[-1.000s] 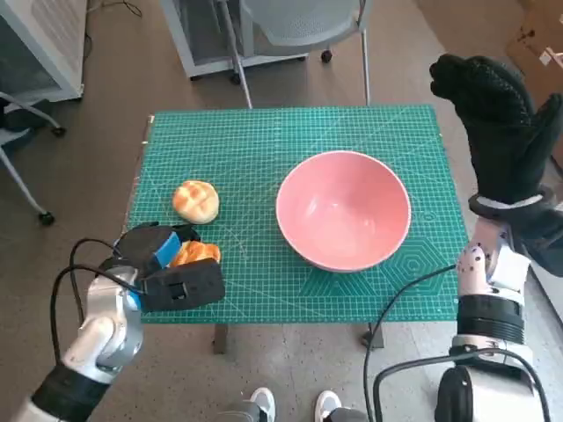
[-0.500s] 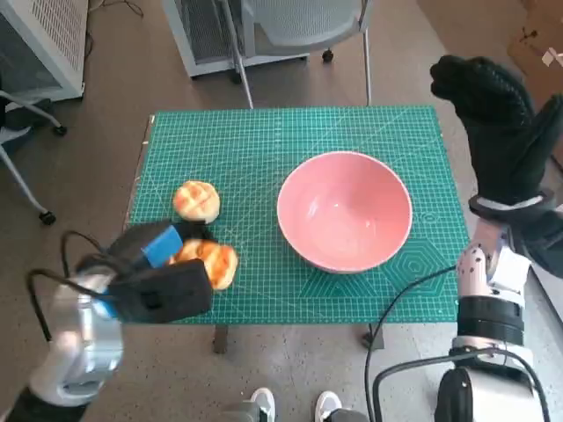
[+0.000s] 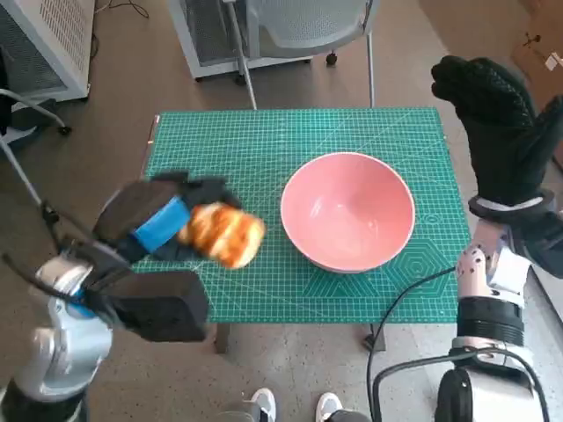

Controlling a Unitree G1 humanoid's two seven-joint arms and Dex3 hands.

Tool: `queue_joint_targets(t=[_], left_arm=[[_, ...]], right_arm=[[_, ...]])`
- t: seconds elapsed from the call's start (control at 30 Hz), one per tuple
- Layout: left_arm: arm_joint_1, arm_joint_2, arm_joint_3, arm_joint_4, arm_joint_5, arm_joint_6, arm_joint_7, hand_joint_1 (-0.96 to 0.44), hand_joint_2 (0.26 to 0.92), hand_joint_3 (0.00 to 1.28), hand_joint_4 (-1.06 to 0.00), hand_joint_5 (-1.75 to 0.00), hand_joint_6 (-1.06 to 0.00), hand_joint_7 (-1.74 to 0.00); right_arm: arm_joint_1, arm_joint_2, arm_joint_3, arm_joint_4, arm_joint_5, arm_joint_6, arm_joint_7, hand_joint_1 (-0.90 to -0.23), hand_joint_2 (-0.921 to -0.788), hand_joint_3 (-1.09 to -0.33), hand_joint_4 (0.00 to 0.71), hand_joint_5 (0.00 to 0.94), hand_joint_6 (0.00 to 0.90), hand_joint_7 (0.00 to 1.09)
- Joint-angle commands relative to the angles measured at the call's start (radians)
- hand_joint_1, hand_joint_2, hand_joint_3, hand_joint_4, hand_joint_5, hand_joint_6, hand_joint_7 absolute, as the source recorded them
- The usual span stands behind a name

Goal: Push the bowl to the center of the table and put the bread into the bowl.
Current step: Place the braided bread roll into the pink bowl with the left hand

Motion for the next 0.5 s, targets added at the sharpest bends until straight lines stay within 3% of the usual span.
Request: queue_joint_targets(t=[0.03, 0.27, 0.5], left_arm=[[-0.127, -0.068, -0.073, 0.091, 0.026, -0.058, 0.025, 0.00, 0.880, 0.00, -0.89, -0.94, -0.76, -1.04], [-0.271, -0.186, -0.177, 0.329, 0.059, -0.153, 0.086, 0.00, 0.901, 0.01, -0.82, -1.10, -0.72, -0.99], [-0.365, -0.284, -0.240, 0.565, 0.063, -0.277, 0.171, 0.00, 0.918, 0.01, -0.79, -1.08, -0.66, -1.12]], right_arm=[[0.016, 0.002, 0.003, 0.012, -0.002, -0.006, 0.001, -0.659, -0.921, -0.754, 0.274, 0.001, 0.398, 0.00], [0.023, 0.001, 0.005, 0.008, -0.006, -0.014, -0.002, -0.653, -0.921, -0.757, 0.274, 0.001, 0.397, 0.00], [0.037, -0.003, 0.006, -0.013, -0.007, -0.012, -0.006, -0.665, -0.921, -0.757, 0.275, 0.001, 0.392, 0.00]])
